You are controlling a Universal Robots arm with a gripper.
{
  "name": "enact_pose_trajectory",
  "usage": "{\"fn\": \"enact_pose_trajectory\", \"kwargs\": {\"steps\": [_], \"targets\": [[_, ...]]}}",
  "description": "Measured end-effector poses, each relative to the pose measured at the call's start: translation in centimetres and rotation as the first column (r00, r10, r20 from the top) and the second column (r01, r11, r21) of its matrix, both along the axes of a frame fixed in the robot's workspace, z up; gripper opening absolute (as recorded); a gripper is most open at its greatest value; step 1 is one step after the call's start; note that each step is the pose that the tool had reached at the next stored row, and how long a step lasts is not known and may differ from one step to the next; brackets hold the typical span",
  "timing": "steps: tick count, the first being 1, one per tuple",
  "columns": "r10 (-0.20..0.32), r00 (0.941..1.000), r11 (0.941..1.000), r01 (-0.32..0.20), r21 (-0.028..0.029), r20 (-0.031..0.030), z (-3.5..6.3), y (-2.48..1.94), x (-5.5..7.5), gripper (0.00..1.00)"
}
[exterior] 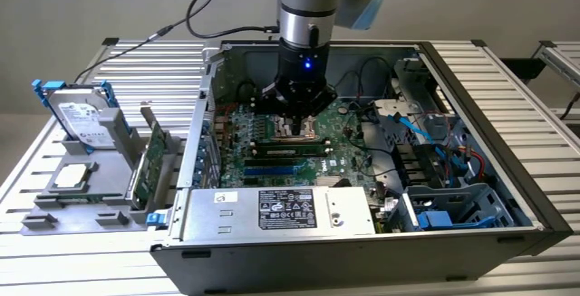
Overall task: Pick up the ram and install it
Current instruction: 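Press down the ram until it locks into place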
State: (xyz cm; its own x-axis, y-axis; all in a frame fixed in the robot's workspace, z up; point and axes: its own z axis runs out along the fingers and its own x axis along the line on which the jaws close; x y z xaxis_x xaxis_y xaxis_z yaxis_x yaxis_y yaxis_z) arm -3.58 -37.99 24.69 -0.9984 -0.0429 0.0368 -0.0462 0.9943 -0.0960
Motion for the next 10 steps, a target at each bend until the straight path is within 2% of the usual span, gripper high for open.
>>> {"fn": "enact_pose_trajectory", "kwargs": {"steps": [5, 10], "targets": [[-0.024, 0.9997, 0.9997, 0.024, -0.0023, 0.0005, 0.01, -0.16, -0.01, 0.11], [-0.032, 0.9995, 0.9995, 0.032, -0.0023, 0.0005, 0.0, -0.73, -0.01, 0.11]]}}
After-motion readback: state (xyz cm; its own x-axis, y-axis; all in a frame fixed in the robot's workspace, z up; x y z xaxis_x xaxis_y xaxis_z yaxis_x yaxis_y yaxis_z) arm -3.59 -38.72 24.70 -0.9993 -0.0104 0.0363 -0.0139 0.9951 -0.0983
